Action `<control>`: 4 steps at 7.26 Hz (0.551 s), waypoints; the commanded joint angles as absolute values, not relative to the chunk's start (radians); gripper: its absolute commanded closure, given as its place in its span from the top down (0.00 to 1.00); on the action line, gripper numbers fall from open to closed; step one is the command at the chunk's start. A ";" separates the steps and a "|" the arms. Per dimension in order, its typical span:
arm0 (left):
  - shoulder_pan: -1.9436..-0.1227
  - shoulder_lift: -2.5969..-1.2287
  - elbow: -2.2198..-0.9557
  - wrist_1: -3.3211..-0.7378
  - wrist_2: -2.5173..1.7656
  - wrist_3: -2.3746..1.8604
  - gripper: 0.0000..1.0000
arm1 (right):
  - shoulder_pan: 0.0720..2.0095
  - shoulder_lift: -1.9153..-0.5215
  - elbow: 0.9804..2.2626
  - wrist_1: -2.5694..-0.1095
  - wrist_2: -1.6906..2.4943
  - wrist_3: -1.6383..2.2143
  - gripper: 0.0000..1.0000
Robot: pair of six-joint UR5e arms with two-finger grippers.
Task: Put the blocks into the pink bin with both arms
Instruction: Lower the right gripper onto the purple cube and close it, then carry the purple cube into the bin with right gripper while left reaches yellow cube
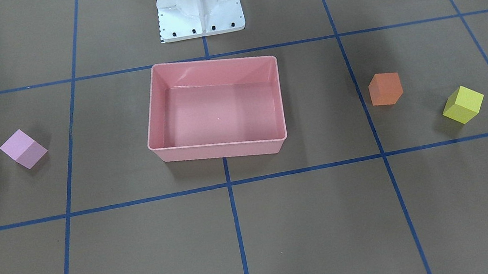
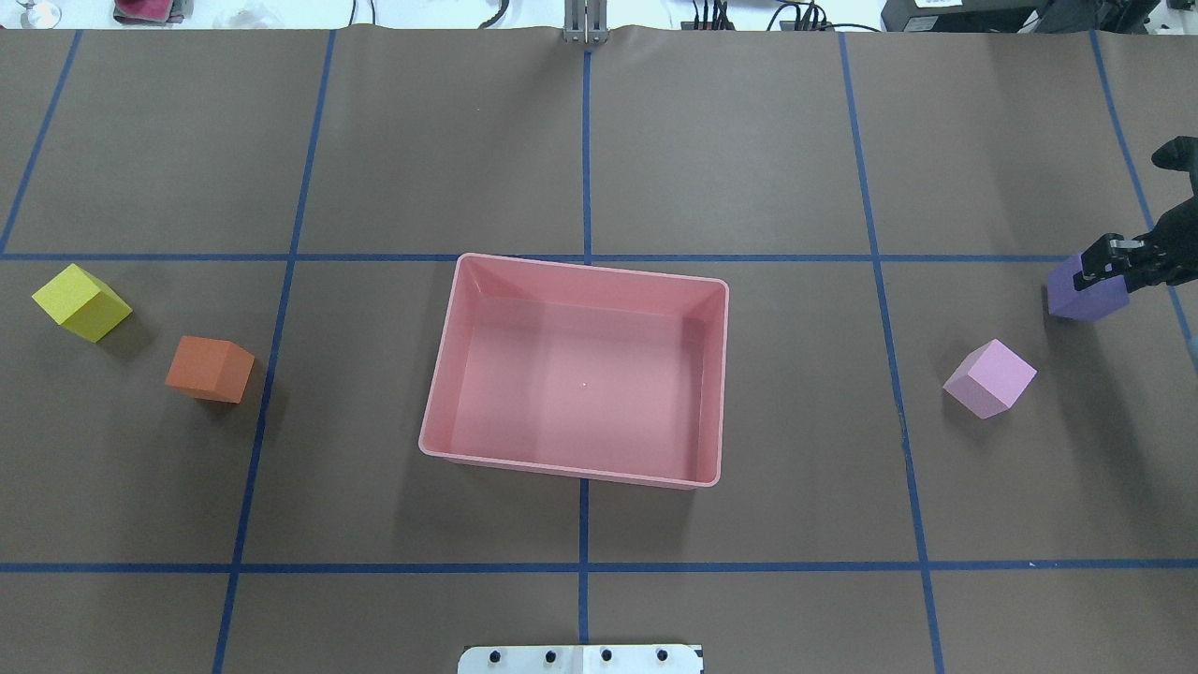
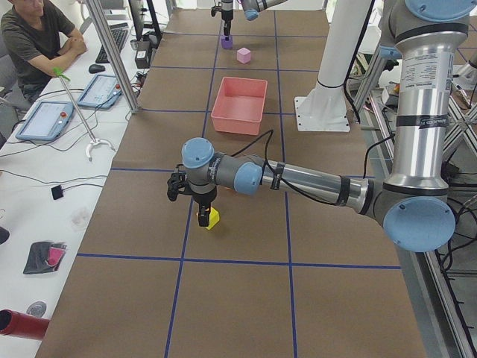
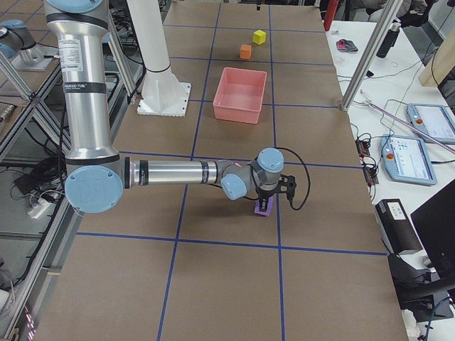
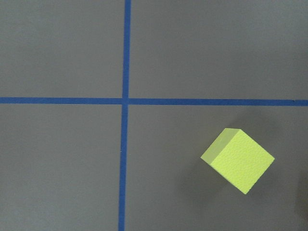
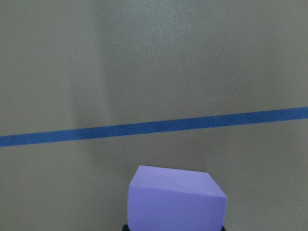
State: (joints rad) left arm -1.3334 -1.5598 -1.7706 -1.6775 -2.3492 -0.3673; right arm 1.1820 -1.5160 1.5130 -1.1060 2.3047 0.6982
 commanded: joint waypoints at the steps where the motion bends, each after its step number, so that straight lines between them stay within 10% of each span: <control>1: -1.240 -1.543 -1.786 -1.829 -2.339 -0.484 0.98 | 1.177 -1.506 1.677 -1.176 2.322 0.849 0.00; 4: -1.145 -1.552 -1.770 -1.901 -2.214 -0.361 0.97 | 1.065 -1.387 1.788 -1.213 2.315 1.175 0.00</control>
